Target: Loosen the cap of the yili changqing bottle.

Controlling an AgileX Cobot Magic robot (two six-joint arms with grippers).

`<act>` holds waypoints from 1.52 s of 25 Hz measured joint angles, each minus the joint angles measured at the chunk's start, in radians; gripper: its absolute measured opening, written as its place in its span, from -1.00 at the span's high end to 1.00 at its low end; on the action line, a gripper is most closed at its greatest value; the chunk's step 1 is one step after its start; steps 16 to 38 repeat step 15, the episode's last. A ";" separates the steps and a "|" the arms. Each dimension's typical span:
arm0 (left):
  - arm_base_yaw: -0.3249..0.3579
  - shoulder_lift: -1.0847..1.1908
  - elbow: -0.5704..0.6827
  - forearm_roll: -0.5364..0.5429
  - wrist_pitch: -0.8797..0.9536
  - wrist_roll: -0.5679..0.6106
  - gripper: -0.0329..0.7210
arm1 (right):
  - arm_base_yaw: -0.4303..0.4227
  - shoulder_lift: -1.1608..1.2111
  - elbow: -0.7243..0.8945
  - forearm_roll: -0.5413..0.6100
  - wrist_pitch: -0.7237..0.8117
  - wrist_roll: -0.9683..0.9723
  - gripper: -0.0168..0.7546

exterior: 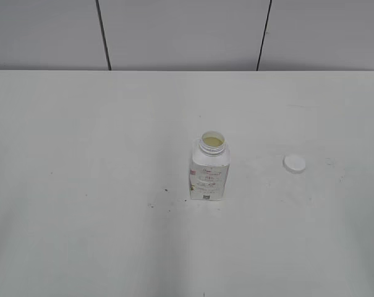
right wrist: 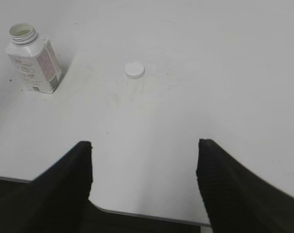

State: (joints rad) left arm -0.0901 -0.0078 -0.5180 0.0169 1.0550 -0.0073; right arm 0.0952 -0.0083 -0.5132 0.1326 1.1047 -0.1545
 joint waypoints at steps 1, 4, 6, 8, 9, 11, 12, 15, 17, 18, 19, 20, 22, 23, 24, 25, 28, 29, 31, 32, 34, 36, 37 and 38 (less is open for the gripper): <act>0.000 0.000 0.000 0.000 0.000 0.000 -0.59 | 0.000 0.000 0.000 0.000 0.000 0.001 -0.42; 0.000 0.000 0.000 0.000 0.000 0.000 -0.59 | 0.000 0.000 0.000 0.000 0.000 0.001 -0.42; 0.000 0.000 0.000 -0.001 0.000 0.000 -0.59 | 0.000 0.000 0.000 0.000 0.000 0.001 -0.42; 0.000 0.000 0.000 -0.002 0.000 0.000 -0.59 | 0.000 0.000 0.000 0.000 -0.001 0.000 -0.42; 0.000 0.000 0.000 -0.002 0.000 0.000 -0.59 | 0.000 0.000 0.000 0.000 -0.001 0.000 -0.42; 0.000 0.000 0.000 -0.002 0.000 0.000 -0.59 | 0.000 0.000 0.000 0.000 -0.001 0.000 -0.42; 0.000 0.000 0.000 -0.002 0.000 0.000 -0.59 | 0.000 0.000 0.000 0.000 -0.001 0.000 -0.42; 0.000 0.000 0.000 -0.002 0.000 0.000 -0.59 | 0.000 0.000 0.000 0.000 -0.001 0.001 -0.42; 0.000 0.000 0.000 -0.002 0.000 0.000 -0.59 | 0.000 0.000 0.000 0.000 -0.001 0.001 -0.42; 0.000 0.000 0.000 -0.002 0.000 0.000 -0.59 | 0.000 0.000 0.000 0.000 -0.001 0.001 -0.42; 0.000 0.000 0.000 -0.002 0.000 0.000 -0.59 | 0.000 0.000 0.000 0.000 -0.001 0.001 -0.42; 0.000 0.000 0.000 -0.002 0.000 0.000 -0.59 | 0.000 0.000 0.000 0.000 -0.001 0.001 -0.42; 0.000 0.000 0.000 -0.002 0.000 0.000 -0.59 | 0.000 0.000 0.000 0.000 -0.001 0.001 -0.42; 0.000 0.000 0.000 -0.002 0.000 0.000 -0.59 | 0.000 0.000 0.000 0.000 -0.001 0.001 -0.42; 0.000 0.000 0.000 -0.002 0.000 0.000 -0.59 | 0.000 0.000 0.000 0.000 -0.001 0.001 -0.42; 0.000 0.000 0.000 -0.002 0.000 0.000 -0.59 | 0.000 0.000 0.000 0.000 -0.001 0.001 -0.42; 0.000 0.000 0.000 -0.002 0.000 0.000 -0.59 | 0.000 0.000 0.000 0.000 -0.001 0.001 -0.42; 0.000 0.000 0.000 -0.002 0.000 0.000 -0.59 | 0.000 0.000 0.000 0.000 -0.001 0.001 -0.42; 0.000 0.000 0.000 -0.002 0.000 0.000 -0.59 | 0.000 0.000 0.000 0.000 -0.001 0.001 -0.42; 0.000 0.000 0.000 -0.002 0.000 0.000 -0.59 | 0.000 0.000 0.000 0.000 -0.001 0.001 -0.42; 0.000 0.000 0.000 -0.002 0.000 0.000 -0.59 | 0.000 0.000 0.000 0.000 -0.001 0.001 -0.42; 0.000 0.000 0.000 -0.002 0.000 0.000 -0.59 | 0.000 0.000 0.000 0.000 -0.001 0.001 -0.42; 0.000 0.000 0.000 -0.002 0.000 0.000 -0.59 | 0.000 0.000 0.000 0.000 -0.001 0.001 -0.42; 0.000 0.000 0.000 -0.002 0.000 0.000 -0.59 | 0.000 0.000 0.000 0.000 -0.001 0.001 -0.42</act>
